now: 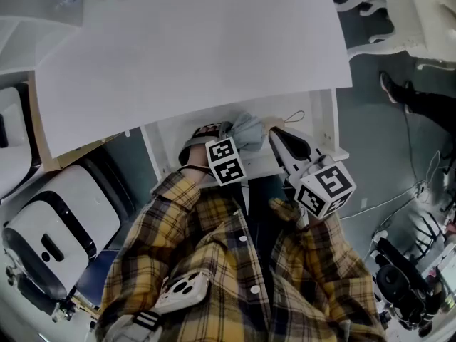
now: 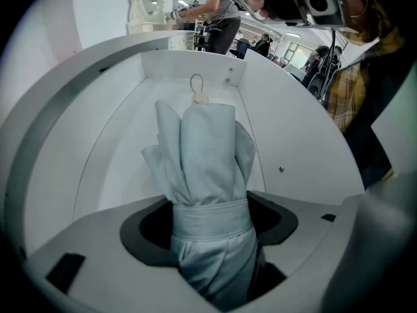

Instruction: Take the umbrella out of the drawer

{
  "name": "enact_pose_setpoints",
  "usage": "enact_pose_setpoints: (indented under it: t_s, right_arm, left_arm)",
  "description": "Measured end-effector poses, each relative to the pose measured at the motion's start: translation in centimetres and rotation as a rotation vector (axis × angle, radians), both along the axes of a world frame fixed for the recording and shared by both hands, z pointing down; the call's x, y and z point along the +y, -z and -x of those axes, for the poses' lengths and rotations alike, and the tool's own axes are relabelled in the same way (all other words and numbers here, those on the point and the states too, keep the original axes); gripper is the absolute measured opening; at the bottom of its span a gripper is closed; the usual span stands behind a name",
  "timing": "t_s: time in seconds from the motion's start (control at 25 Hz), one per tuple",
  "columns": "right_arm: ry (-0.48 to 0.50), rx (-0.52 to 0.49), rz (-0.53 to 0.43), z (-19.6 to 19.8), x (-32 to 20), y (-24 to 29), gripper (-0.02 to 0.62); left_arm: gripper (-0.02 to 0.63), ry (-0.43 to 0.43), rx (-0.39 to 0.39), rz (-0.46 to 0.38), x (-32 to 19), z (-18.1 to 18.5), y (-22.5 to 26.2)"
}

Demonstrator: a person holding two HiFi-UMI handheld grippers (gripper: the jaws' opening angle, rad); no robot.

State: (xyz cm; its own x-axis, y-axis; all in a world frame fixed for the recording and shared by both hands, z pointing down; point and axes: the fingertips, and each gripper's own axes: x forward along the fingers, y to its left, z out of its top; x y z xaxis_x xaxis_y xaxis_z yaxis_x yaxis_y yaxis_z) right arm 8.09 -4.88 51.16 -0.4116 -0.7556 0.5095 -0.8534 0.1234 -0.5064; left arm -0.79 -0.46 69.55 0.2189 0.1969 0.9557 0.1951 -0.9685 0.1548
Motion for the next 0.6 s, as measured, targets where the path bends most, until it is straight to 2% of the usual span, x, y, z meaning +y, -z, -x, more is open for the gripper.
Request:
enact_pose_setpoints:
  t_s: [0.36, 0.6]
  right_arm:
    - [0.008, 0.007, -0.003, -0.18, -0.06, 0.29, 0.017]
    - [0.027, 0.013, -0.017, 0.07, -0.25, 0.87, 0.017]
  left_arm:
    - [0.32, -0.025, -0.003, -0.014, 0.27, 0.04, 0.18]
    - [0.319, 0.027, 0.01, 0.009, -0.02, 0.01, 0.89]
